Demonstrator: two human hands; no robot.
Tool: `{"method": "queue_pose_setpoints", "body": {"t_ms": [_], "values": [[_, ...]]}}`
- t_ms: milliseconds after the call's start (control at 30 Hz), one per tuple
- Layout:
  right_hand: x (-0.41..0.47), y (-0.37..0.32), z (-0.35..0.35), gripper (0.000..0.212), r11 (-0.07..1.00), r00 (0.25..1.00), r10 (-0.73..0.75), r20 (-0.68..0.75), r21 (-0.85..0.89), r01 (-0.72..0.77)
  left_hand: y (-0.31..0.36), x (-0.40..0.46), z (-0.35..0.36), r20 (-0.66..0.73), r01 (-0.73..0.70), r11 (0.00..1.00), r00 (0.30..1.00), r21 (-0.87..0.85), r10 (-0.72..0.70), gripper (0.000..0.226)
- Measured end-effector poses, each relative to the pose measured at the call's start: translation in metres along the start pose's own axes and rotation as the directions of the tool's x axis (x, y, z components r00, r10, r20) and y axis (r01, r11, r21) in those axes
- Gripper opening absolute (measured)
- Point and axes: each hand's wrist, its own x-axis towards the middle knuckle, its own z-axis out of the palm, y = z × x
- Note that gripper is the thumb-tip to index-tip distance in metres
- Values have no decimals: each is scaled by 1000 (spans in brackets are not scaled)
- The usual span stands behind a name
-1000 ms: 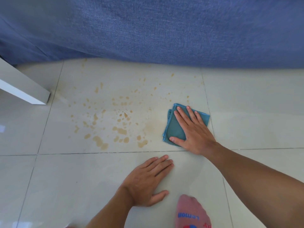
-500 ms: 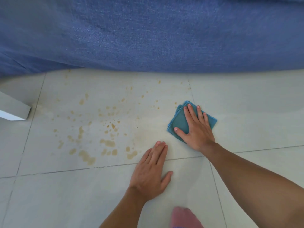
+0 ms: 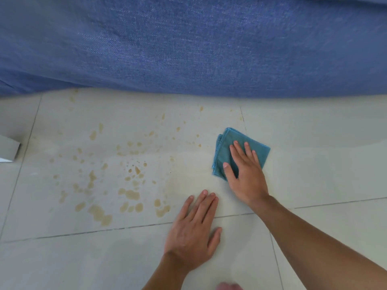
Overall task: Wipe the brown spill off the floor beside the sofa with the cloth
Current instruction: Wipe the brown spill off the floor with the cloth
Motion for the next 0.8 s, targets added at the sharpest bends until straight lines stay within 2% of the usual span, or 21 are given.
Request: {"method": "queue_pose_setpoints", "body": {"t_ms": [200, 333, 400, 500, 600, 700, 800], "values": [[18, -10, 7, 98, 982, 993, 120, 10, -145, -118, -1, 4, -1, 18, 15, 1000, 1000, -7, -15, 68], [30, -5, 3, 95, 987, 998, 39, 49, -160, -31, 0, 5, -3, 13, 20, 999, 1000, -27, -19, 68], [31, -5, 0, 92, 987, 999, 42, 35, -155, -36, -1, 5, -4, 12, 23, 999, 1000, -26, -22, 68], [29, -18, -1, 86, 960, 970, 242, -38, -136, -245, -1, 5, -4, 9, 17, 999, 1000, -27, -17, 68], [37, -34, 5, 93, 916, 921, 388, 46, -131, -379, -1, 4, -4, 12, 19, 999, 1000, -28, -18, 66], [53, -35, 8, 99, 893, 894, 447, 35, -79, -443, 0, 4, -4, 22, 20, 999, 1000, -36, -19, 66], [70, -25, 2, 104, 918, 920, 391, -4, -77, -390, 0, 5, -6, 20, 22, 999, 1000, -49, -21, 67]]}}
